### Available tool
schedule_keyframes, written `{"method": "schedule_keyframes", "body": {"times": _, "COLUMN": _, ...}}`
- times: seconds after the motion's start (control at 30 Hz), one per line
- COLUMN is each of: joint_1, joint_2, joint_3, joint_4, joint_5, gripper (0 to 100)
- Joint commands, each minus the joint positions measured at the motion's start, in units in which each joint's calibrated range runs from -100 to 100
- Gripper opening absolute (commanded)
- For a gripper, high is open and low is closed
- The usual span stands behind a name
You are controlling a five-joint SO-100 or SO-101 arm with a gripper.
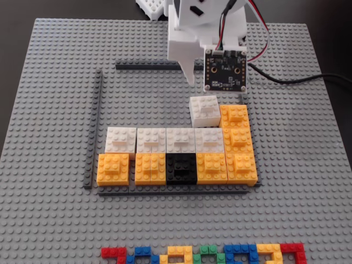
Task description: Grab the cube and place it into the grid
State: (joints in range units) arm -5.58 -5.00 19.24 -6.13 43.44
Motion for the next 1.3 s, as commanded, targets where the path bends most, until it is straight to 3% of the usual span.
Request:
{"method": "schedule_keyframes", "body": {"times": 0.0, "joint_1": 0.16, "joint_2": -3.94, "joint_3": 0.02, "joint_4": -1.88, "joint_5": -0.05, "gripper": 24}}
{"method": "schedule_keyframes", "body": {"times": 1.27, "joint_1": -0.28, "joint_2": 1.56, "joint_3": 4.09, "joint_4": -6.18, "joint_5": -0.2, "gripper": 16}}
